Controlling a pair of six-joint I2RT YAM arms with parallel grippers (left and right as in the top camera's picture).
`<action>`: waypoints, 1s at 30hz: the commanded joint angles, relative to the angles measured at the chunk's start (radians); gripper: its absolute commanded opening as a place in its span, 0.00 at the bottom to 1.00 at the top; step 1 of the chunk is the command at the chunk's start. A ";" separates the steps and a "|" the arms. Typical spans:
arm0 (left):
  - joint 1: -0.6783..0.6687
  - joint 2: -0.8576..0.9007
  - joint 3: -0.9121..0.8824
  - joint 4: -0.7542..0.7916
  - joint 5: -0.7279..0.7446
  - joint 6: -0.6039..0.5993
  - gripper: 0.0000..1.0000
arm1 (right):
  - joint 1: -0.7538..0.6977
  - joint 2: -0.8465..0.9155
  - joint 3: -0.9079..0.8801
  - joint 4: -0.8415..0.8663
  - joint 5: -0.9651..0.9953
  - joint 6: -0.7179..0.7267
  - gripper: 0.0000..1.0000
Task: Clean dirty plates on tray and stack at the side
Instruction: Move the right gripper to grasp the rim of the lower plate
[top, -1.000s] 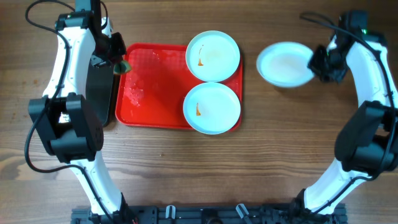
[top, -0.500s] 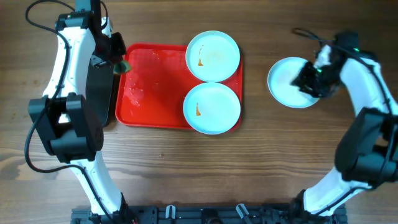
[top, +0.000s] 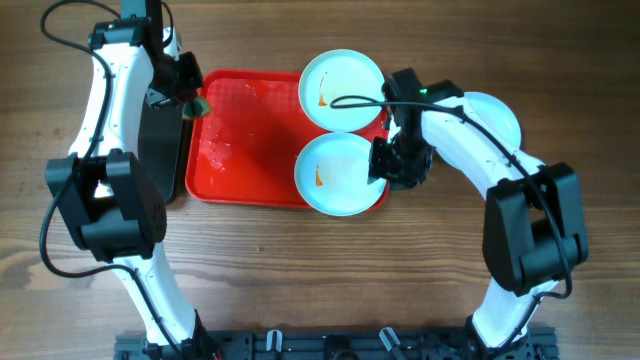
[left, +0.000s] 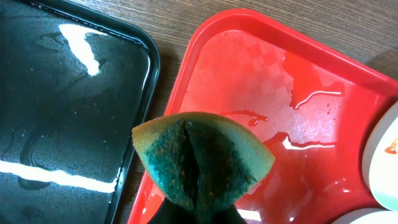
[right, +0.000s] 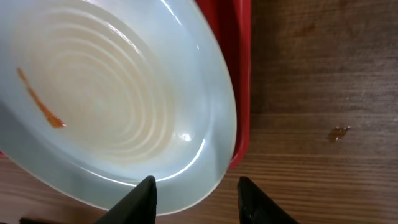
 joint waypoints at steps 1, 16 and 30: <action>0.002 -0.029 0.019 0.003 0.016 -0.010 0.04 | 0.021 0.018 -0.076 0.047 0.035 0.019 0.37; 0.002 -0.029 0.019 0.004 0.016 -0.010 0.04 | 0.267 0.063 0.038 0.578 0.134 0.151 0.04; 0.001 -0.029 0.009 -0.004 0.079 -0.054 0.04 | 0.233 0.230 0.217 0.564 0.146 -0.051 0.45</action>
